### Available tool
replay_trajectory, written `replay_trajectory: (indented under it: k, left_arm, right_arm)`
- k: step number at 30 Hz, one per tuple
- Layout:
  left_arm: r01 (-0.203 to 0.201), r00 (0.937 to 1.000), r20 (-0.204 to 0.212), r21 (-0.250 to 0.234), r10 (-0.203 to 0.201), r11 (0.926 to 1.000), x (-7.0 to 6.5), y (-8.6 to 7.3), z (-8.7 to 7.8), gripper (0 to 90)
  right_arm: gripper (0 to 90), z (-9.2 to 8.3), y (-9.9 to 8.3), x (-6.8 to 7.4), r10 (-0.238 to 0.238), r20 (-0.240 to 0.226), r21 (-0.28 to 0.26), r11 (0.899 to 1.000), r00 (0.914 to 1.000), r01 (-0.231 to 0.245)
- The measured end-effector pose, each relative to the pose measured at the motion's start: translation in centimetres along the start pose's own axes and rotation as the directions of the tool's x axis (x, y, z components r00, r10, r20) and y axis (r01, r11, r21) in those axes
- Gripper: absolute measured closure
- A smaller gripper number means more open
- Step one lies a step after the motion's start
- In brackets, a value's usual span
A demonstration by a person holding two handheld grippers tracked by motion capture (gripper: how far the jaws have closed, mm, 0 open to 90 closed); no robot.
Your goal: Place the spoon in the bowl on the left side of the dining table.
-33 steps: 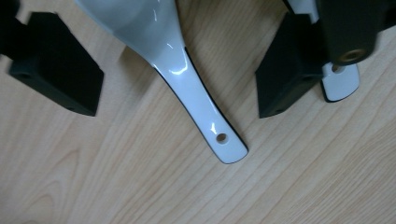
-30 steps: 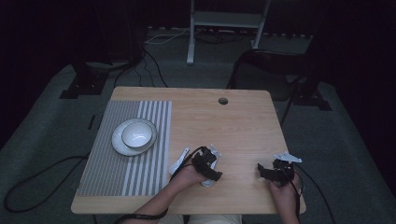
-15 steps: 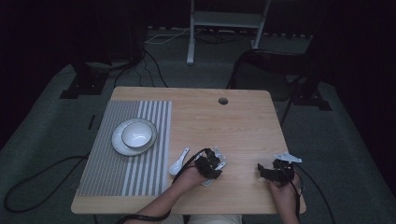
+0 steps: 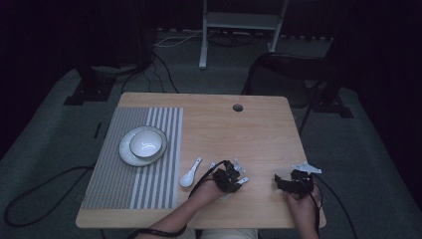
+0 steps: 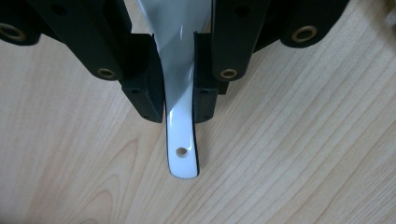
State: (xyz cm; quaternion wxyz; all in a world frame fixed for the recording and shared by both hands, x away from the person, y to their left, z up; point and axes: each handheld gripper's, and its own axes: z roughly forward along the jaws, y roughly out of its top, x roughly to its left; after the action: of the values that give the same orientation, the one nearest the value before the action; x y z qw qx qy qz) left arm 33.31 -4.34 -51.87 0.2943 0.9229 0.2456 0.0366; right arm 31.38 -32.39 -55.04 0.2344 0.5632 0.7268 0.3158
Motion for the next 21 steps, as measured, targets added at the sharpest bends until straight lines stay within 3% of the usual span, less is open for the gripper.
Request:
replay_trajectory:
  k: [6,13,21]
  left_arm:
    - [0.012,0.9998,-0.013,-0.043,-0.013,0.9990,0.2,0.3,-1.3,74.8]
    - [0.018,0.9998,0.008,-0.052,-0.017,0.9985,0.3,0.4,-1.7,74.9]
    - [0.008,1.0000,0.001,-0.073,-0.008,0.9973,0.3,0.6,-2.8,75.2]
  right_arm:
    - [13.2,0.0,0.0,0.0,0.000,0.000,0.000,1.000,1.0000,0.000]
    - [13.2,0.0,0.0,0.0,0.000,0.000,-0.001,1.000,1.0000,0.000]
    - [13.2,0.0,0.0,0.0,0.000,0.000,-0.001,1.000,1.0000,0.000]
